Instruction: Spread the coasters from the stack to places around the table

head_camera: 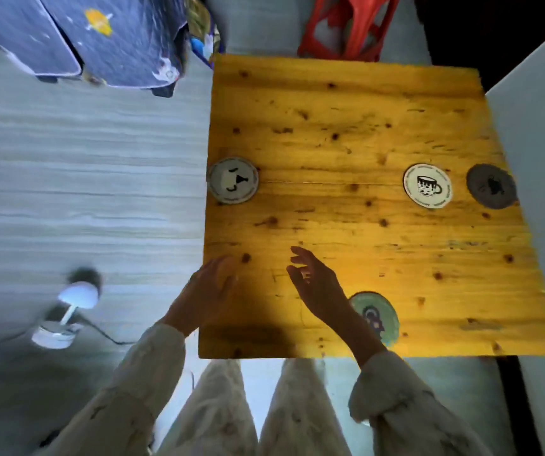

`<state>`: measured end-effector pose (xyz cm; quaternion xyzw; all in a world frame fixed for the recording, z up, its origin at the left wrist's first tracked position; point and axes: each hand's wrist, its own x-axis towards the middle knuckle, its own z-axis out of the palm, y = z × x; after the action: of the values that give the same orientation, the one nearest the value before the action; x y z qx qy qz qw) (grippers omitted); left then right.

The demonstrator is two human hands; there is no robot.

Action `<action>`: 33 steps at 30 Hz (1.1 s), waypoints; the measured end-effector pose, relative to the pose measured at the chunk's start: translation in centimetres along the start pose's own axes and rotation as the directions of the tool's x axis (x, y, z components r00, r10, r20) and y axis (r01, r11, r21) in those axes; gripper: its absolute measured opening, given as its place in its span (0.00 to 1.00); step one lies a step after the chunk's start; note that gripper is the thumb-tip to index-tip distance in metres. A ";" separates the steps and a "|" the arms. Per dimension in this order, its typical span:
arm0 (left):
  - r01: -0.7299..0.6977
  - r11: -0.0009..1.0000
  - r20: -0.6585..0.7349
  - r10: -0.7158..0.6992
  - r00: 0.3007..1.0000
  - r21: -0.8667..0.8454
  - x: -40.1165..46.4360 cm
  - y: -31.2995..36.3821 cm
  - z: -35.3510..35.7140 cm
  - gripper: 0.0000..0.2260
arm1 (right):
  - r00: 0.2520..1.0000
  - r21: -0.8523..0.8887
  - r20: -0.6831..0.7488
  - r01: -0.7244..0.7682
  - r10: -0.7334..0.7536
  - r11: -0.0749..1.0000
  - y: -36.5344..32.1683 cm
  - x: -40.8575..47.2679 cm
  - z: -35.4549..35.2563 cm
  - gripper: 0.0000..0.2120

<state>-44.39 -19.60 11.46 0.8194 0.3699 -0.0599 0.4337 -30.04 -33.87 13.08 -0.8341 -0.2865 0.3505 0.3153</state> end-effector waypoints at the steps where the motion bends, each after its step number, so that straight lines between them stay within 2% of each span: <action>1: 0.012 1.000 -0.003 -0.012 1.000 0.009 -0.2 -0.7 -1.4 0.19 | 1.000 0.015 0.016 -0.002 0.002 1.000 -1.1 -0.4 1.1 0.19; 10: -0.029 0.998 -0.112 0.023 0.993 -0.054 -0.8 -2.9 -7.5 0.19 | 1.000 0.039 0.006 0.004 -0.004 0.999 -6.6 1.0 4.3 0.18; 15: 0.003 0.993 -0.050 -0.009 0.999 -0.117 -0.1 -6.0 -10.8 0.19 | 0.999 0.063 -0.036 -0.007 0.010 0.998 -10.4 2.9 7.0 0.17; 18: -0.046 0.994 -0.045 0.042 0.998 -0.096 2.9 -8.0 -14.6 0.18 | 0.998 0.054 -0.062 0.006 -0.003 0.999 -13.1 5.4 9.4 0.18; 21: -0.122 0.992 0.004 0.122 0.992 -0.026 6.6 -10.0 -19.5 0.18 | 0.987 0.053 -0.161 -0.003 0.012 0.999 -16.6 8.9 11.6 0.17; 25: -0.197 0.978 0.027 0.195 0.980 0.066 10.7 -12.3 -26.1 0.19 | 0.973 0.135 -0.230 -0.003 0.034 0.991 -21.6 12.9 14.3 0.16; 33: -0.238 0.971 0.083 0.237 0.968 0.003 17.1 -11.7 -31.4 0.17 | 0.949 0.197 -0.301 -0.035 0.095 0.980 -27.2 19.4 13.8 0.16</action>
<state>-46.74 17.69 15.85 0.8573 0.2506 -0.0436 0.4475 -36.14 1.54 17.29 -0.8538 -0.1715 0.2518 0.4221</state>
